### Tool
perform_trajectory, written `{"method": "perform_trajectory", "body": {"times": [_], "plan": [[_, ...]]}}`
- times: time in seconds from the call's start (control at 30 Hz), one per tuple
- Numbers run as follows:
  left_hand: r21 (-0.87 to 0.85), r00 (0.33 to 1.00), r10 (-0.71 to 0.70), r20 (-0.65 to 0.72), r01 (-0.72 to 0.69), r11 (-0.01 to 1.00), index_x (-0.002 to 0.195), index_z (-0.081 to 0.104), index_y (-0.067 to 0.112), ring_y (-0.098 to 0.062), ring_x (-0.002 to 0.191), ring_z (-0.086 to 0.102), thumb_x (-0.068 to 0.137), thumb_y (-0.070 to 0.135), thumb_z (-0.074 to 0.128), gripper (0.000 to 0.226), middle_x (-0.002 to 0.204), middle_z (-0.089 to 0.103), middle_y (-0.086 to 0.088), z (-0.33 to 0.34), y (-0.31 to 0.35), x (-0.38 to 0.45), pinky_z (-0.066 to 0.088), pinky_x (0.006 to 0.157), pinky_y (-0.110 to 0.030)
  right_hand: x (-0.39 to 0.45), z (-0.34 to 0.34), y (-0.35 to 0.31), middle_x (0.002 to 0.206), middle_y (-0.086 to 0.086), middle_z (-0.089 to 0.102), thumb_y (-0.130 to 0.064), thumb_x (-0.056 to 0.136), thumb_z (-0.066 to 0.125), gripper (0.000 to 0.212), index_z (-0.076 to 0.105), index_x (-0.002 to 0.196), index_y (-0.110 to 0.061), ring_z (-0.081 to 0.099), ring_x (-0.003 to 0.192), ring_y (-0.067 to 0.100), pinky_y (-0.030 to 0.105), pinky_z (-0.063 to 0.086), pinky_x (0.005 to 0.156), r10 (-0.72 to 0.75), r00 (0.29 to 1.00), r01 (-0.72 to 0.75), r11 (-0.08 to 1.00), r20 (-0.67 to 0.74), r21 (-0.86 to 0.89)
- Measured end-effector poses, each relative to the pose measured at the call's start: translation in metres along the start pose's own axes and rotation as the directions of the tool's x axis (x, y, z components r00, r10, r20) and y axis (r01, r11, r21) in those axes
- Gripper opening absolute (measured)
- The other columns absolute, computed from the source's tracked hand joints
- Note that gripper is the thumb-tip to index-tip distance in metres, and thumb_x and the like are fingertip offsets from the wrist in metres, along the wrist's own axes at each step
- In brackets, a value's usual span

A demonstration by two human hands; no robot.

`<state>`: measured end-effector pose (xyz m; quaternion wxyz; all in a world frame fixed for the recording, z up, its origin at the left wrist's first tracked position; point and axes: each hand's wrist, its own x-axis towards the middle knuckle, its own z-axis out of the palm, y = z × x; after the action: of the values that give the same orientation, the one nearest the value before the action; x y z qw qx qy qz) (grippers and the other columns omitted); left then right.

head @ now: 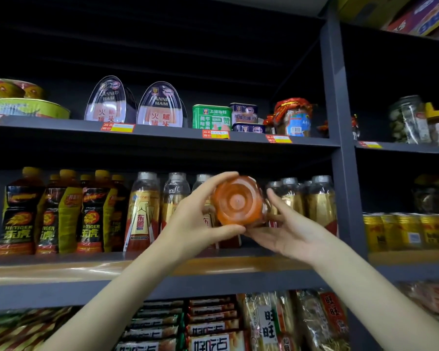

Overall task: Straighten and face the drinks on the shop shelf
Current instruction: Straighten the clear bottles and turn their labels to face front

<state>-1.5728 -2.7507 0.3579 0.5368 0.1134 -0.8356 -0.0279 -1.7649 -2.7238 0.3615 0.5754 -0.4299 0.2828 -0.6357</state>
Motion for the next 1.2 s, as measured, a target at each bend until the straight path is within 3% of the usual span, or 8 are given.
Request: {"method": "perform_trajectory", "body": {"times": [0.17,0.3,0.5,0.6,0.7,0.87,1.03,1.2], "plan": [[0.028,0.995,-0.043,0.087,0.041,0.999,0.128,0.044,0.035,0.001,0.126,0.041,0.073,0.012,0.077,0.068,0.131,0.045,0.022,-0.005,-0.016,-0.011,0.046,0.095,-0.019,0.004,0.002,-0.002,0.117,0.016,0.063,-0.019,0.061,0.077,0.075,0.049,0.13,-0.018,0.067,0.096,0.031,0.043,0.055,0.075,-0.219,0.976,0.217,0.972,-0.014,-0.092],[0.036,0.974,-0.146,0.172,0.142,0.989,0.117,0.05,0.044,0.012,0.121,0.04,0.078,0.019,0.072,0.051,0.126,0.045,0.03,-0.009,-0.03,-0.014,0.038,0.093,-0.009,0.004,0.001,0.006,0.124,-0.017,0.052,-0.007,0.059,0.084,0.106,0.026,0.141,-0.041,0.055,0.111,0.006,0.03,0.048,0.091,-0.618,0.781,0.578,0.664,0.086,-0.474],[0.085,0.96,-0.168,0.225,0.153,0.985,0.116,0.051,0.045,0.014,0.118,0.043,0.082,0.022,0.068,0.044,0.125,0.047,0.03,-0.006,-0.035,-0.01,0.035,0.094,-0.003,0.005,-0.006,0.007,0.124,-0.027,0.043,-0.003,0.065,0.082,0.107,0.019,0.141,-0.044,0.052,0.103,-0.01,0.014,0.046,0.08,-0.689,0.696,0.642,0.472,0.201,-0.604],[0.223,0.954,-0.183,0.238,0.13,0.966,0.117,0.051,0.045,0.011,0.119,0.042,0.085,0.027,0.065,0.039,0.127,0.045,0.028,-0.006,-0.039,-0.005,0.035,0.102,-0.014,0.007,-0.002,0.002,0.141,-0.017,0.032,-0.011,0.065,0.085,0.111,0.013,0.144,-0.044,0.038,0.121,0.0,0.023,0.038,0.098,-0.732,0.633,0.581,0.234,0.252,-0.779],[0.38,0.967,-0.2,0.16,0.127,0.916,0.122,0.053,0.033,0.004,0.12,0.039,0.088,0.027,0.06,0.036,0.131,0.046,0.017,-0.009,-0.045,0.004,0.031,0.105,-0.021,0.018,-0.002,-0.002,0.136,-0.008,0.031,-0.012,0.065,0.085,0.113,0.011,0.147,-0.04,0.035,0.121,0.009,0.031,0.035,0.099,-0.743,0.608,0.436,0.016,0.281,-0.9],[0.536,0.965,-0.25,0.074,0.173,0.826,0.127,0.052,0.024,-0.013,0.126,0.042,0.09,0.023,0.056,0.037,0.14,0.041,0.005,-0.013,-0.058,0.019,0.032,0.099,-0.021,0.049,-0.02,0.0,0.141,0.003,0.031,-0.02,0.065,0.086,0.117,0.006,0.149,-0.035,0.038,0.128,0.027,0.038,0.039,0.099,-0.686,0.718,0.187,0.022,0.121,-0.982],[0.597,0.975,-0.222,0.018,0.167,0.784,0.129,0.05,0.021,-0.017,0.129,0.04,0.089,0.02,0.056,0.041,0.141,0.04,0.001,-0.007,-0.073,0.03,0.033,0.105,-0.029,0.072,-0.026,0.0,0.154,0.017,0.0,-0.036,0.072,0.081,0.119,-0.01,0.15,-0.03,0.02,0.139,0.042,0.047,0.038,0.103,-0.639,0.766,-0.04,0.057,-0.067,-0.998],[0.657,0.986,-0.165,0.006,0.121,0.744,0.137,0.041,0.022,-0.02,0.138,0.026,0.089,0.022,0.056,0.05,0.147,0.033,-0.001,-0.002,-0.089,0.038,0.021,0.115,-0.04,0.068,-0.034,-0.011,0.154,0.015,-0.007,-0.05,0.07,0.077,0.125,-0.02,0.147,-0.033,0.023,0.139,0.039,0.042,0.036,0.104,-0.563,0.824,0.036,-0.065,0.067,-0.997]]}}
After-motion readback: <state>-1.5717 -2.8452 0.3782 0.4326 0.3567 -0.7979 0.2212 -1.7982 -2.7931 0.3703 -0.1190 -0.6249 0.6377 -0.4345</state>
